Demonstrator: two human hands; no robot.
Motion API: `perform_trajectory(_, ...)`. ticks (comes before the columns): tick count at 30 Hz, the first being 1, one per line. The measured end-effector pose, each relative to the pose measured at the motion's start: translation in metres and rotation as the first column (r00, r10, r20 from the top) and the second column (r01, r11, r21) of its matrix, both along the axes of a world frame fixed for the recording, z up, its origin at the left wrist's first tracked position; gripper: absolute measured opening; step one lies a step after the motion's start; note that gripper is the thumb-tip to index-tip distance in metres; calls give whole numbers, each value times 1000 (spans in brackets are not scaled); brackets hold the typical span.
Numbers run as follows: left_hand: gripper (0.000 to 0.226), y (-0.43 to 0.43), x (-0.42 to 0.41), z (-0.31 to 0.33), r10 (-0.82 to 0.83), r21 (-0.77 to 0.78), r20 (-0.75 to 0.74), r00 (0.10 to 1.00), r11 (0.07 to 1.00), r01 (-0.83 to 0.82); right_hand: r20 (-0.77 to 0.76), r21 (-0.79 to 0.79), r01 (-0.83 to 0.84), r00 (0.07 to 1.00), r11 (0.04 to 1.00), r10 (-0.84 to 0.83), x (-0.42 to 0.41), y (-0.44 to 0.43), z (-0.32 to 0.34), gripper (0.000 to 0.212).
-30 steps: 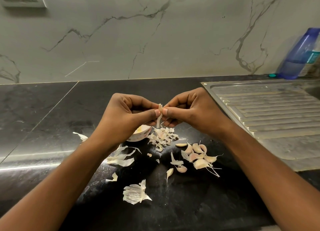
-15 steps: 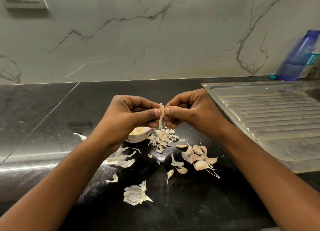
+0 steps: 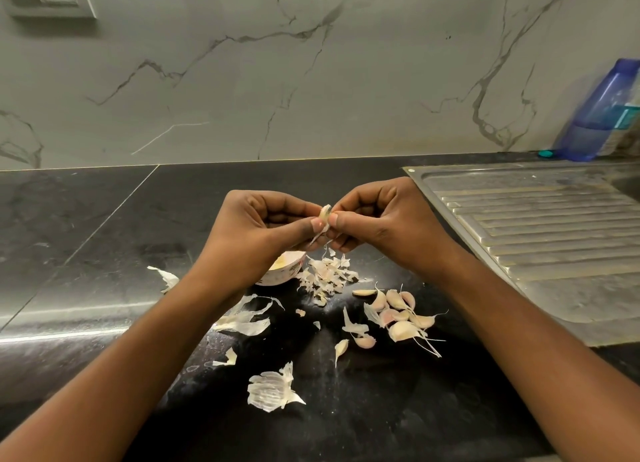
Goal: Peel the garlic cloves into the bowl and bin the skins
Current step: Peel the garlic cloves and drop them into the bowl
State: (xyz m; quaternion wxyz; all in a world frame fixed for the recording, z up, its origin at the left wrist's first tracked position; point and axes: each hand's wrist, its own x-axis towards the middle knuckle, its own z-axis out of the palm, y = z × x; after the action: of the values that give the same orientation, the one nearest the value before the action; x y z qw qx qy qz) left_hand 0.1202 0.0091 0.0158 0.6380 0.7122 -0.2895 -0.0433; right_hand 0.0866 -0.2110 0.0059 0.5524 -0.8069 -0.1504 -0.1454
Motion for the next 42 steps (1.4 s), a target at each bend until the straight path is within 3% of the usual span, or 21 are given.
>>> perform_trajectory(7, 31, 1, -1, 4, -45, -127, -111, 993, 991, 31, 12, 9, 63, 998, 998, -63, 1, -4, 2, 8)
perform_trajectory(23, 19, 2, 3, -3, 40, 49, 135, 990, 998, -47, -118, 78, -56, 991, 995, 65, -3, -2, 6, 16)
perform_trajectory(42, 19, 4, 6, -4, 25, 80, 208, 978, 996, -43, -135, 96, -47, 989, 994, 60, -4, 1, 5, 14)
